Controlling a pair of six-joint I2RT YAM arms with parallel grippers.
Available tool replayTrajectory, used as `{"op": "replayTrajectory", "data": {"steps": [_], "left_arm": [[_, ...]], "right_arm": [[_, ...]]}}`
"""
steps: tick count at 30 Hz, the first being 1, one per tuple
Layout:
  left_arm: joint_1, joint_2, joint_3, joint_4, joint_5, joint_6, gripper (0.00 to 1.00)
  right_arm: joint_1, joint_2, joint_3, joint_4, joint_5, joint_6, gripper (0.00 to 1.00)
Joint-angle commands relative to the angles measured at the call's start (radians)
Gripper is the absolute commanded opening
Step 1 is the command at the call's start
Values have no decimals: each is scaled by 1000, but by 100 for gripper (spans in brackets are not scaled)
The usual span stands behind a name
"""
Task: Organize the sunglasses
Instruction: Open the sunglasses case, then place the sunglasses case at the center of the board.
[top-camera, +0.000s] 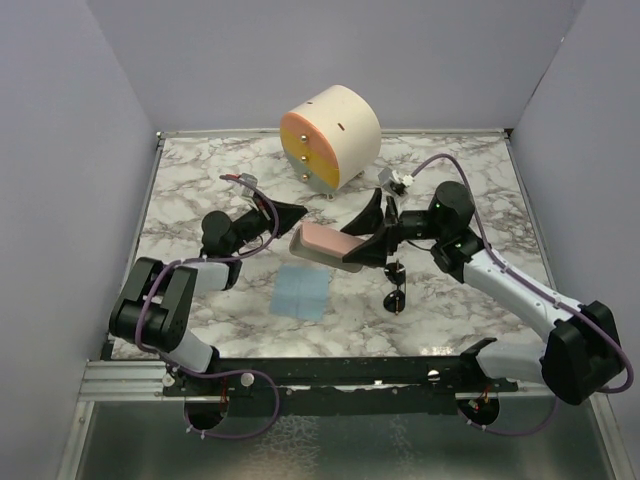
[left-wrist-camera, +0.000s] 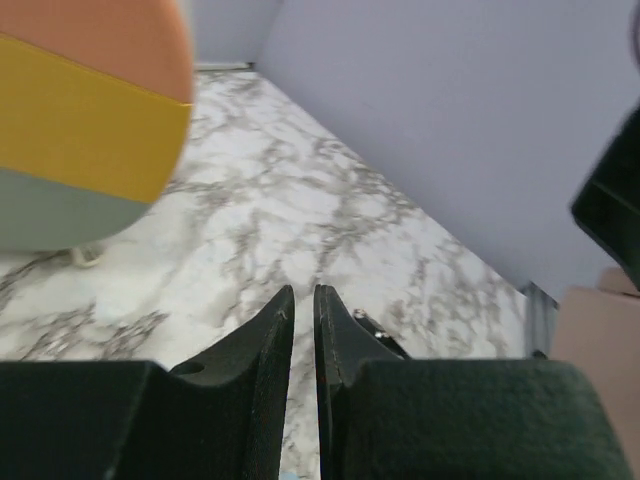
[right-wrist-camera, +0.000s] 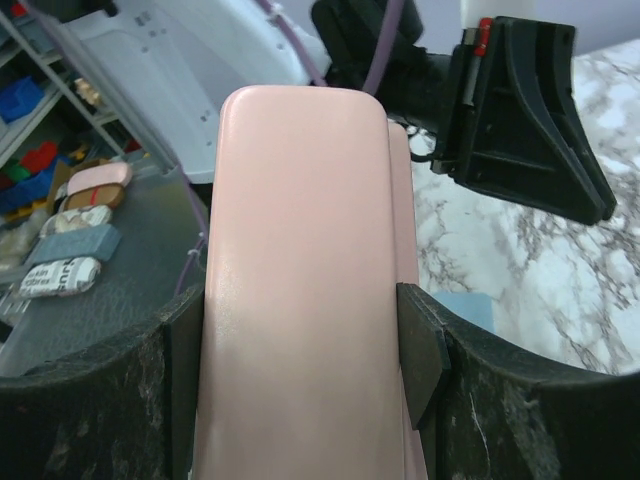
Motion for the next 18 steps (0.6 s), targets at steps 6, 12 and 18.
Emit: {"op": "replayTrajectory", "data": {"steps": [6, 12, 18], "left_arm": [[3, -199, -36, -468, -654, 307, 17], [3, -353, -109, -511, -850, 304, 18], [3, -388, -120, -522, -854, 298, 21]], "right_arm": [[-2, 119, 120, -241, 169, -141, 1], [-4, 286, 192, -294, 181, -184, 1], [-28, 457, 284, -351, 183, -213, 1]]}}
